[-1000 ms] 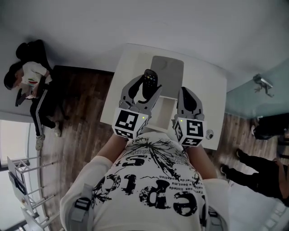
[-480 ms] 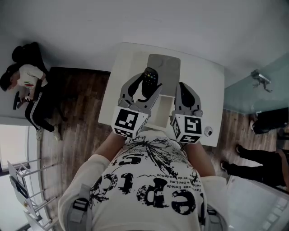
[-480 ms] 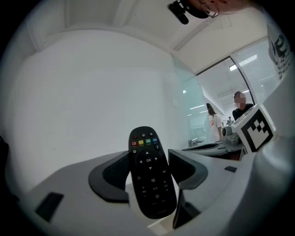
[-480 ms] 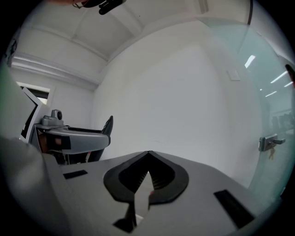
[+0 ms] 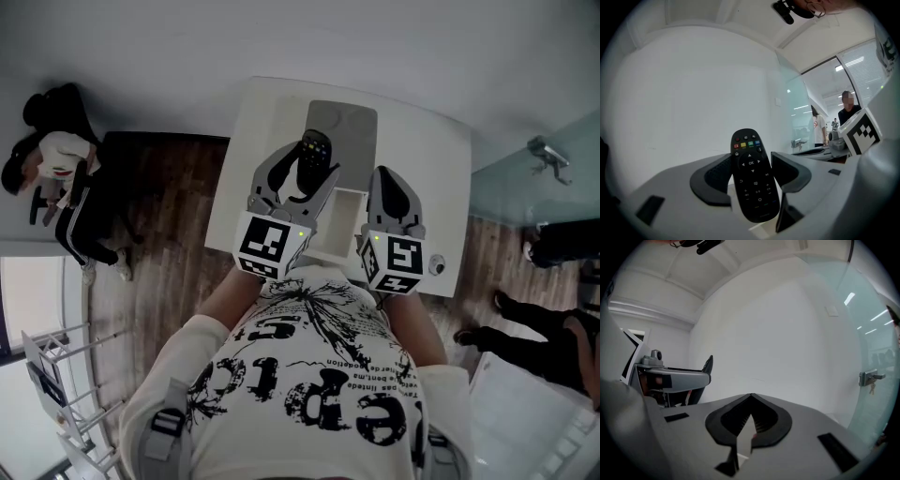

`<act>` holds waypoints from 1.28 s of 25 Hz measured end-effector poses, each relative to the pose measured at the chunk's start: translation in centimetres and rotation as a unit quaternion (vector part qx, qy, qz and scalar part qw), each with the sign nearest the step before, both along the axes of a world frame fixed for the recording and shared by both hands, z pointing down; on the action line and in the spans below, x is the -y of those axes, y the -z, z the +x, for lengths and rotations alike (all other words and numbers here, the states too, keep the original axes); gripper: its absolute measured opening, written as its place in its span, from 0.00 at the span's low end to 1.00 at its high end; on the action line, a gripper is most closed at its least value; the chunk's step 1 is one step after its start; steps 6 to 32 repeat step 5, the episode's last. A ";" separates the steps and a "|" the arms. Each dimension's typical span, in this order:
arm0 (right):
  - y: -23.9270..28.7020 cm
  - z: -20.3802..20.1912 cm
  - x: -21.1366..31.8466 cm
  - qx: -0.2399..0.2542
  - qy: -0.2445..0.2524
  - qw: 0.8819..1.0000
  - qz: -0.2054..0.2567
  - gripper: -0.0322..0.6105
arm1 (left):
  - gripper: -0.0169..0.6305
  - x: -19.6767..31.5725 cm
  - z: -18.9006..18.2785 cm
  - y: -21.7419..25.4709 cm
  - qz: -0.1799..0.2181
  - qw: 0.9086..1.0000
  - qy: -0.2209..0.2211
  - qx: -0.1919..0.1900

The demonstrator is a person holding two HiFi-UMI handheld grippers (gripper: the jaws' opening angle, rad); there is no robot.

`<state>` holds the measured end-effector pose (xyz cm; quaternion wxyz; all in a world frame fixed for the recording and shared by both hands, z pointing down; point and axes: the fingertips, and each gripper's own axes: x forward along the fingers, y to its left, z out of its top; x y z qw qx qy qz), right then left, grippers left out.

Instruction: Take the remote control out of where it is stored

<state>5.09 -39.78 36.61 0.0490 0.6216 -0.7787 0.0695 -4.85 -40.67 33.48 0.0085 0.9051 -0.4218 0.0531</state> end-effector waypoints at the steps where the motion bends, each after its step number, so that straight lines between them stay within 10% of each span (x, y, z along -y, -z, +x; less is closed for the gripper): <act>1: -0.1 0.0 0.1 0.000 0.000 1.000 -0.001 0.04 | 0.45 0.0 0.0 0.0 0.000 1.000 0.000 -0.001; 32: -0.2 -0.5 0.2 0.000 0.003 1.000 -0.003 0.04 | 0.45 0.0 -0.5 -0.3 -0.005 1.000 0.001 0.000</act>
